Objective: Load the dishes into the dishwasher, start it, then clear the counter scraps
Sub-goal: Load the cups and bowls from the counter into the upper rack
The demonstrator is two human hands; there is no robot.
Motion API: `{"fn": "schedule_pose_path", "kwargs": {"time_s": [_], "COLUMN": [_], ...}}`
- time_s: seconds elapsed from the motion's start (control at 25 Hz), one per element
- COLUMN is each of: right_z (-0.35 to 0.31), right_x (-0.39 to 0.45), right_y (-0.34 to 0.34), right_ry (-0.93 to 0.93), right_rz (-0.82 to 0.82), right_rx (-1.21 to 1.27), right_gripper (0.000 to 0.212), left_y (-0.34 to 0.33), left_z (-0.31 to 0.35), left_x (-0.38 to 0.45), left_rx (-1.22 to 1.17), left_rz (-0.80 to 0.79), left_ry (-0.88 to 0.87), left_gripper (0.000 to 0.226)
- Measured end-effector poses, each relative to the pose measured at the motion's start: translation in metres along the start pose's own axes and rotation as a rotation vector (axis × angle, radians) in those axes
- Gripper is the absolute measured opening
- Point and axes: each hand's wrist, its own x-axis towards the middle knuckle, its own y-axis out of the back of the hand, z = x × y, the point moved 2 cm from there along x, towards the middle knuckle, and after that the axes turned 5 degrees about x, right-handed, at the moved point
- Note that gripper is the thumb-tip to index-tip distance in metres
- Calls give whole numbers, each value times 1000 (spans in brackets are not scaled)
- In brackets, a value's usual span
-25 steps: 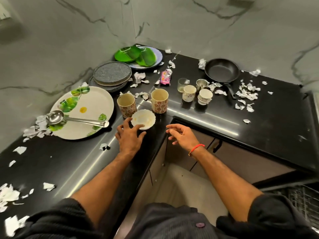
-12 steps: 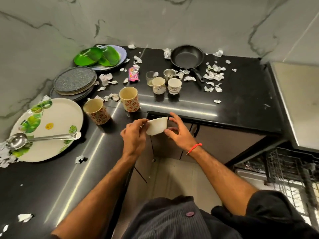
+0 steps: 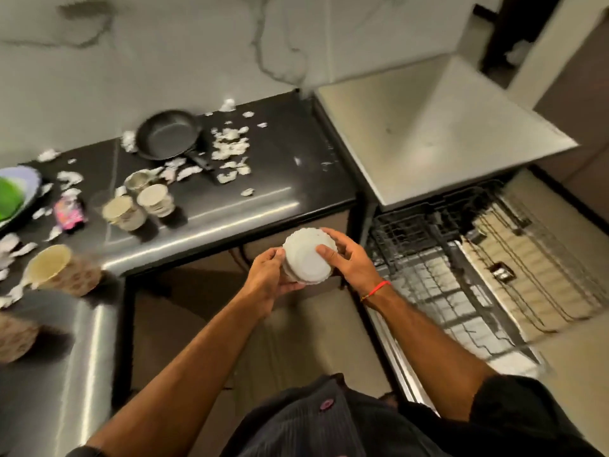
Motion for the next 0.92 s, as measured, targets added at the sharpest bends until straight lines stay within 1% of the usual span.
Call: {"fn": "schedule_pose_path", "kwargs": {"time_s": [0.08,0.24,0.28,0.4,0.52,0.6,0.68,0.76,0.92], "right_z": [-1,-2,-2,-8,-8,0,12,22,31], "right_x": [-12,-46,-55,-78,-92,-93,-89,-78,-55], "right_y": [61,153,174,228,266,287,303,321,360], "right_ry": [-9,-43,-48,-33,-97,-183,-274,-337,-424], "right_rz": [124,250,284,402,510,570,649,743,933], "right_rx": [20,26,30,29,102,215,315,386,470], "right_gripper": [48,58,57,41,28,34,48,58,58], "left_y": [-61,-167,-193,-262,-308,-334,-358,-384,-445], "left_z": [7,12,10,3,-3,-5,-8,-12,-17], "left_x": [10,25,26,28,39,55,75,99,141], "left_rx": [66,191,209,328,413,479,563,640,767], "left_rz": [-88,-252,-305,-440,-501,-537,-560,-602,-721], "left_ry": [51,103,111,99,50,8,-24,-26,5], "left_gripper": [29,31,32,35,42,43,48,48,36]}}
